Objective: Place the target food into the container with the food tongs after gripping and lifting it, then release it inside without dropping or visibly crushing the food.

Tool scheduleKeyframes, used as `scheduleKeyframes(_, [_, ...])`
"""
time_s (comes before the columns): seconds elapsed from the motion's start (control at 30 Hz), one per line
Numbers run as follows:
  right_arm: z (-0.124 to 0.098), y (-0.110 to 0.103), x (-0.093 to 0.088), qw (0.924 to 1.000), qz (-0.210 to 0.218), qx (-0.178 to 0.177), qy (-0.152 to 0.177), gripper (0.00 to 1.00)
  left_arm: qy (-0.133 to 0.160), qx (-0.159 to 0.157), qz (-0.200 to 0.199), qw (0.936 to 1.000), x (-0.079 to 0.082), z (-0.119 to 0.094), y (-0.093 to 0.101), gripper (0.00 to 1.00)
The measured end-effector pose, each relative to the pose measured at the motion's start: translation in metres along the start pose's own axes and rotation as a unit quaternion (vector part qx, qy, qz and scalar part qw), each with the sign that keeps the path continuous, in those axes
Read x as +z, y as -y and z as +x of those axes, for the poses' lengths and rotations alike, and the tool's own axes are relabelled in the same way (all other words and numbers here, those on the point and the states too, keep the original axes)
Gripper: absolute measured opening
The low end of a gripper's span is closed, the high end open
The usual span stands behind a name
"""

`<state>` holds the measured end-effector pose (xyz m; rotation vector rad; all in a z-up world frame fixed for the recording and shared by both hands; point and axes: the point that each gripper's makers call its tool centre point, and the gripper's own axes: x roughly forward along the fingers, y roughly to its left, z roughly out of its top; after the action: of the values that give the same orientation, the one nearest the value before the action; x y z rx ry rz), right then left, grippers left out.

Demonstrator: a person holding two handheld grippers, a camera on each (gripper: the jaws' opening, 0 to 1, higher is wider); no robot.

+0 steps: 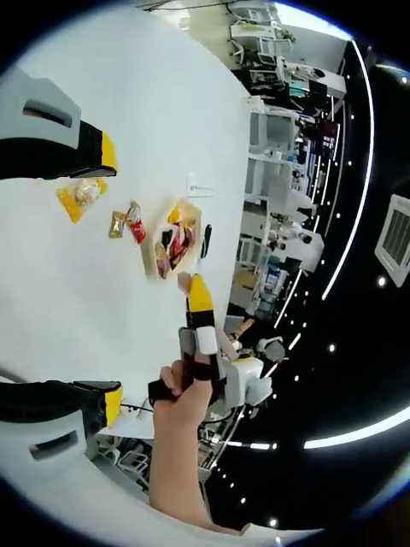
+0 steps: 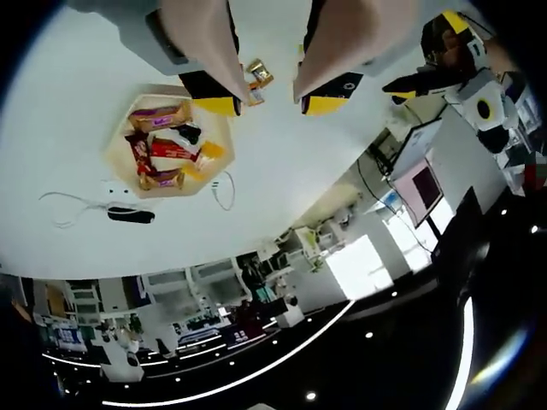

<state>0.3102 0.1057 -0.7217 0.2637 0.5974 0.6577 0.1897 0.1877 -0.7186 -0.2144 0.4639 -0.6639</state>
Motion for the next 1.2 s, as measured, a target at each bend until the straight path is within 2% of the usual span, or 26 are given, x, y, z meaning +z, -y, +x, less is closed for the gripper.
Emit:
scheduleKeyframes(0.2, [0.004, -0.007, -0.012, 0.9999, -0.002, 0.006, -0.013, 0.27, -0.010, -0.007, 0.013, 0.9998, -0.006, -0.001, 0.005, 0.99])
scheduleKeyframes(0.27, [0.005, -0.008, -0.016, 0.9998, -0.008, 0.005, -0.019, 0.27, -0.001, -0.006, 0.002, 1.0000, -0.009, -0.002, 0.002, 0.99])
scheduleKeyframes(0.47, [0.010, -0.013, -0.018, 0.9996, -0.013, 0.008, -0.025, 0.27, -0.006, -0.001, -0.006, 1.0000, -0.011, -0.003, -0.005, 0.99])
scheduleKeyframes(0.67, [0.017, -0.027, -0.021, 0.9995, -0.017, 0.015, -0.024, 0.27, 0.033, -0.026, -0.033, 0.9986, 0.001, -0.008, -0.002, 0.99])
scheduleKeyframes(0.9, [0.028, -0.041, -0.039, 0.9986, -0.014, 0.027, -0.044, 0.28, 0.019, -0.019, -0.035, 0.9990, -0.008, -0.007, -0.007, 0.99])
scheduleKeyframes(0.93, [0.029, -0.043, -0.040, 0.9985, -0.012, 0.028, -0.045, 0.28, 0.011, -0.023, -0.044, 0.9987, -0.011, -0.006, -0.006, 0.99])
scheduleKeyframes(0.97, [0.029, -0.047, -0.041, 0.9985, -0.012, 0.029, -0.044, 0.28, -0.007, -0.028, -0.073, 0.9969, -0.017, -0.007, -0.004, 0.99])
scheduleKeyframes(1.0, [0.030, -0.049, -0.041, 0.9986, -0.016, 0.031, -0.040, 0.28, -0.012, -0.029, -0.087, 0.9957, -0.018, -0.006, -0.004, 0.99])
scheduleKeyframes(1.1, [0.033, -0.054, -0.042, 0.9985, -0.015, 0.036, -0.039, 0.28, 0.010, -0.024, -0.074, 0.9969, -0.012, -0.007, -0.005, 0.99])
scheduleKeyframes(1.2, [0.037, -0.056, -0.045, 0.9983, -0.015, 0.037, -0.043, 0.28, 0.004, -0.018, -0.069, 0.9974, -0.014, -0.008, -0.007, 0.99])
